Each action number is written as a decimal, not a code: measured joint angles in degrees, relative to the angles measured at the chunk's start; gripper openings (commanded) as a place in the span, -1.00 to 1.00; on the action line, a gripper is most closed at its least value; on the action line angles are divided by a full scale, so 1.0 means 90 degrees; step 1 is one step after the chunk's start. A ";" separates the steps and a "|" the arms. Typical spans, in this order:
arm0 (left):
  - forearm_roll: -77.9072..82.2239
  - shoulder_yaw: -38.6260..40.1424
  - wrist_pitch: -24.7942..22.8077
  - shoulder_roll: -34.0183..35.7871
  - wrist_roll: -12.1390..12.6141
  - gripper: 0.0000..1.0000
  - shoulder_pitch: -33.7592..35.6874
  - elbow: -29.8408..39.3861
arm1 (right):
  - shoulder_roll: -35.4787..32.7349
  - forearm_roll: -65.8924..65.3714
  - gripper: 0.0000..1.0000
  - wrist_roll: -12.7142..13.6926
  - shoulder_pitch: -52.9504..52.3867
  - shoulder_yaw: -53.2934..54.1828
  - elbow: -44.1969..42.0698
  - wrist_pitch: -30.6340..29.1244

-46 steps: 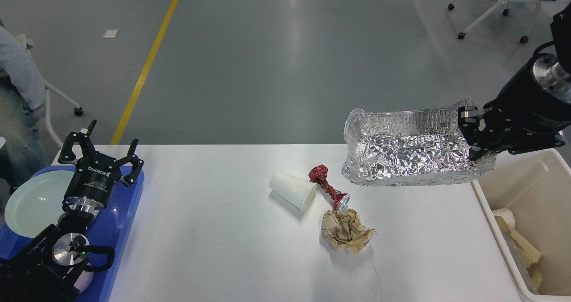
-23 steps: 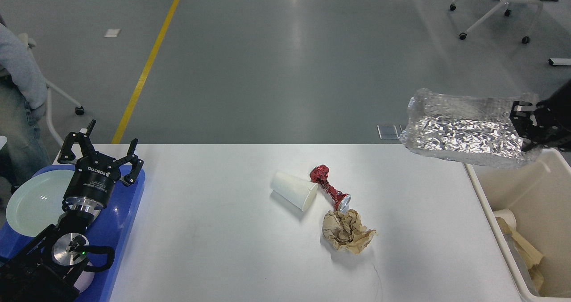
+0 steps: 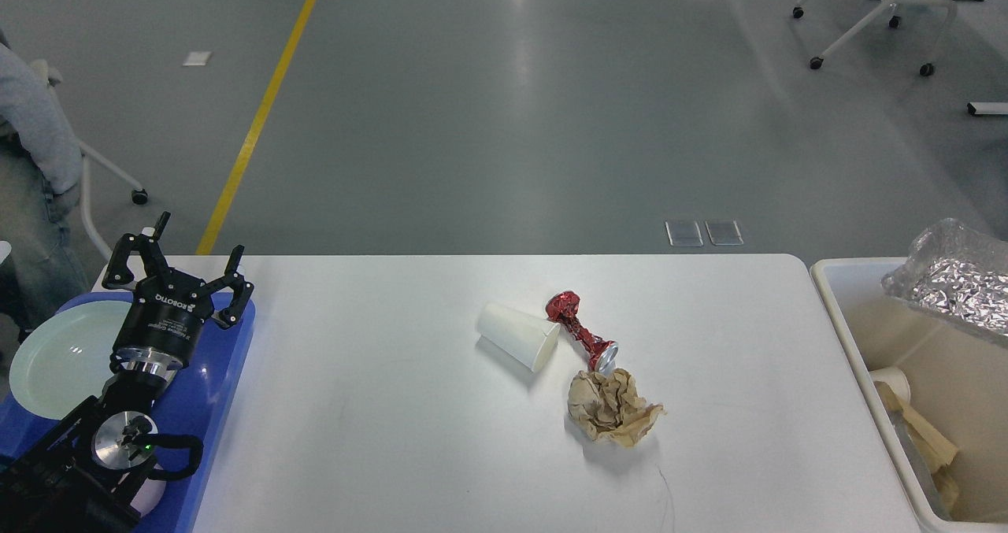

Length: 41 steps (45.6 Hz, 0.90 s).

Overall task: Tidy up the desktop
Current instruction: 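Carry the foil tray into the bin and release it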

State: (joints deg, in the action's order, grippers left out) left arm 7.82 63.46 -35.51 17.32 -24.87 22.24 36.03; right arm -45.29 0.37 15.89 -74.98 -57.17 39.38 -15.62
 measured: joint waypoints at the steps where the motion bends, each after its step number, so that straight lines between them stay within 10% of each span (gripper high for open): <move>1: 0.0000 0.0000 0.0000 0.0000 0.0000 0.93 0.0000 0.0000 | 0.0042 -0.0003 -1.00 0.0000 0.0300 0.0233 -0.0183 0.0120; 16: -0.0001 0.0000 0.0000 0.0000 0.0000 0.93 0.0000 0.0000 | 0.1995 0.0018 -1.00 0.0001 0.3985 0.1899 -0.3574 0.2138; 30: 0.0000 0.0000 0.0000 0.0000 0.0000 0.93 0.0000 0.0000 | 0.2641 0.0045 -0.97 0.0020 0.4595 0.1918 -0.4093 0.2742; 36: 0.0000 0.0000 0.0000 0.0000 0.0000 0.93 0.0000 0.0000 | 0.2667 0.0055 0.85 0.0017 0.4720 0.1909 -0.4093 0.2879; 41: 0.0000 0.0000 0.0000 -0.0001 0.0000 0.93 0.0000 0.0000 | 0.2668 0.0060 1.00 0.0013 0.4735 0.1898 -0.4068 0.3121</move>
State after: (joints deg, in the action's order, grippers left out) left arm 7.83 63.46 -35.51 17.31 -24.87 22.24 36.03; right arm -21.28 0.91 16.01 -32.37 -40.09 2.77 12.47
